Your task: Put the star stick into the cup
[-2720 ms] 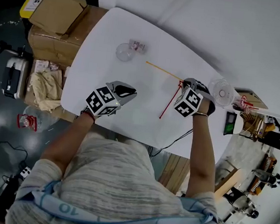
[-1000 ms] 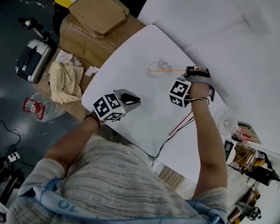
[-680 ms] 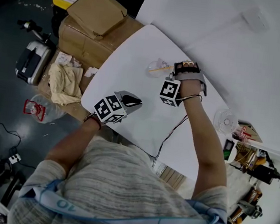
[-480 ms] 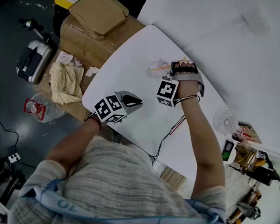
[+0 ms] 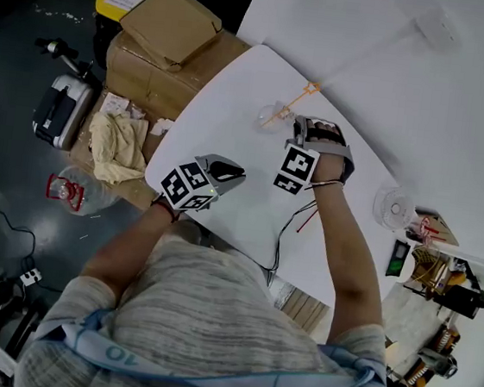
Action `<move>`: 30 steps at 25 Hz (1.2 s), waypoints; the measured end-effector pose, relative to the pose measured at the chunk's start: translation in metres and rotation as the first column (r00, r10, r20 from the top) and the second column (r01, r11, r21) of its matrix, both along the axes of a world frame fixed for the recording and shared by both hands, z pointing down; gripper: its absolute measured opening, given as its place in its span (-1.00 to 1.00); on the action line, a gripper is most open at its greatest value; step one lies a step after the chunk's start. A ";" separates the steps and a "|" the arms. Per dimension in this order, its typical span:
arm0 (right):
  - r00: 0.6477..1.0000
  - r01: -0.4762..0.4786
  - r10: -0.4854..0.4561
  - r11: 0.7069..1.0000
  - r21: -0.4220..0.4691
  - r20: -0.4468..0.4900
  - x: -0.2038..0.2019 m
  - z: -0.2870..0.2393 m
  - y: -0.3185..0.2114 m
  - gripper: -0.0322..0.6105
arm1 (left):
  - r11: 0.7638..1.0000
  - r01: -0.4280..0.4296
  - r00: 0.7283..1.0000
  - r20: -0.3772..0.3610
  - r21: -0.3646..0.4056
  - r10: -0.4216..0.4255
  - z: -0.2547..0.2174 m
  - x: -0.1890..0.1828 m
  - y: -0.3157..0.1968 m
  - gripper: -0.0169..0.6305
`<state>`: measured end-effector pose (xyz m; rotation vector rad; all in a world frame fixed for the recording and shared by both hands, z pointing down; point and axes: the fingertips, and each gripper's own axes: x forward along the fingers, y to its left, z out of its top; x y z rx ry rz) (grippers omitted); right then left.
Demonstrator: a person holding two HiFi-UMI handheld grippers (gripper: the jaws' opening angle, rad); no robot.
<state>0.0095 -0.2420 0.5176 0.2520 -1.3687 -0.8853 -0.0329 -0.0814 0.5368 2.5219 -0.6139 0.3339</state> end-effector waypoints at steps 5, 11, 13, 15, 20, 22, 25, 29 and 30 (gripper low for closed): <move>0.926 -0.204 0.223 0.974 -0.094 0.305 0.010 -0.022 0.005 -0.83 | 1.000 -0.006 1.000 -0.001 0.028 0.006 -0.011 0.005 -0.009 -0.83; 0.658 -0.383 0.435 0.896 -0.225 0.614 0.048 -0.066 0.013 -0.83 | 0.998 -0.003 1.000 -0.024 0.058 0.005 -0.030 0.015 -0.019 -0.83; 0.568 -0.429 0.478 0.867 -0.255 0.670 0.068 -0.079 0.016 -0.83 | 0.998 -0.006 1.000 -0.029 0.066 0.008 -0.036 0.018 -0.023 -0.83; 0.471 -0.478 0.519 0.830 -0.288 0.714 0.092 -0.087 0.022 -0.83 | 0.997 -0.014 0.999 -0.033 0.075 0.016 -0.041 0.021 -0.026 -0.83; 0.219 -0.594 0.613 0.701 -0.395 0.759 0.166 -0.084 0.042 -0.83 | 0.996 -0.013 0.998 -0.053 0.088 0.018 -0.054 0.029 -0.038 -0.83; 0.075 -0.616 0.651 0.626 -0.478 0.756 0.198 -0.075 0.050 -0.83 | 0.995 -0.007 0.998 -0.058 0.096 0.012 -0.059 0.031 -0.047 -0.83; -0.188 -0.583 0.693 0.492 -0.647 0.696 0.239 -0.053 0.062 -0.83 | 0.994 0.006 0.999 -0.054 0.107 0.000 -0.063 0.032 -0.059 -0.83; -0.428 -0.499 0.699 0.345 -0.795 0.572 0.278 -0.017 0.079 -0.83 | 0.995 0.000 0.999 -0.044 0.096 0.004 -0.057 0.039 -0.067 -0.83; -0.458 -0.484 0.701 0.319 -0.815 0.547 0.284 -0.008 0.082 -0.83 | 0.996 -0.008 0.999 -0.040 0.092 0.012 -0.054 0.043 -0.068 -0.83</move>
